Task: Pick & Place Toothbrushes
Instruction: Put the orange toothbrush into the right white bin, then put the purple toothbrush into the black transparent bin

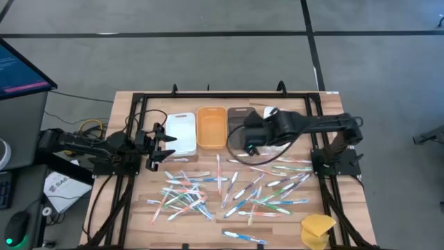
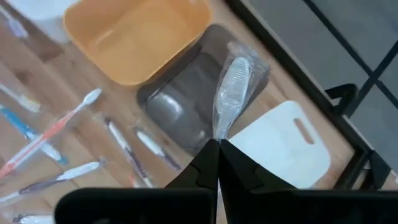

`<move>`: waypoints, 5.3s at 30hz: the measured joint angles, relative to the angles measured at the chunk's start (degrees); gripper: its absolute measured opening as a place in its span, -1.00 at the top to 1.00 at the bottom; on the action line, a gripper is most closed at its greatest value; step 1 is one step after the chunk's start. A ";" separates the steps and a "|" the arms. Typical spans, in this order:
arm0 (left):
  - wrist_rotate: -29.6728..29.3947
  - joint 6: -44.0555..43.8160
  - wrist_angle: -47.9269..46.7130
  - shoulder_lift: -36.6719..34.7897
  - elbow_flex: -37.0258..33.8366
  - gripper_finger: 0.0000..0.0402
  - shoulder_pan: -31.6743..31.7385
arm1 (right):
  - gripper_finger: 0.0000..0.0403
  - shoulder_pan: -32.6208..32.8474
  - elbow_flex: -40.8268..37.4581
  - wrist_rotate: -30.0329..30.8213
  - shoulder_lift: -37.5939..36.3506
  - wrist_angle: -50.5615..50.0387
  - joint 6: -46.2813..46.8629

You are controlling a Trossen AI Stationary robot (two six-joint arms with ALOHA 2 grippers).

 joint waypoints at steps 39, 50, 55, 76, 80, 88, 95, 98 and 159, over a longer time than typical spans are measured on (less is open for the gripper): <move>0.00 2.06 -0.10 1.47 0.02 -0.06 0.00 | 1.00 -35.35 -48.34 -19.44 -28.43 40.67 -24.80; 0.00 1.89 -0.09 4.20 0.02 -0.06 0.00 | 1.00 -33.86 -54.55 -22.95 -26.46 40.85 -21.29; 0.00 1.53 -0.07 4.17 0.01 -0.06 0.00 | 1.00 -34.15 -56.61 -22.98 -26.48 41.50 -20.88; -0.02 2.44 0.63 4.17 0.02 -0.06 0.00 | 1.00 -37.80 -66.86 -28.42 -26.46 52.05 -19.20; -0.01 2.48 0.89 4.17 0.01 -0.06 0.01 | 1.00 -37.84 -67.52 -28.81 -26.43 53.19 -19.20; 0.00 2.48 0.87 4.17 0.02 -0.06 0.00 | 1.00 -37.82 -67.50 -28.95 -26.43 53.40 -19.20; 0.00 2.48 0.87 4.17 0.02 -0.06 0.00 | 1.00 -37.82 -67.50 -28.95 -26.43 53.40 -19.20; 0.00 2.48 0.86 4.17 0.01 -0.06 0.01 | 1.00 -37.82 -67.50 -28.95 -26.43 53.40 -19.20; 0.00 0.53 0.79 4.20 0.02 -0.06 0.00 | -0.24 10.22 -54.40 -28.63 -26.41 43.27 -5.07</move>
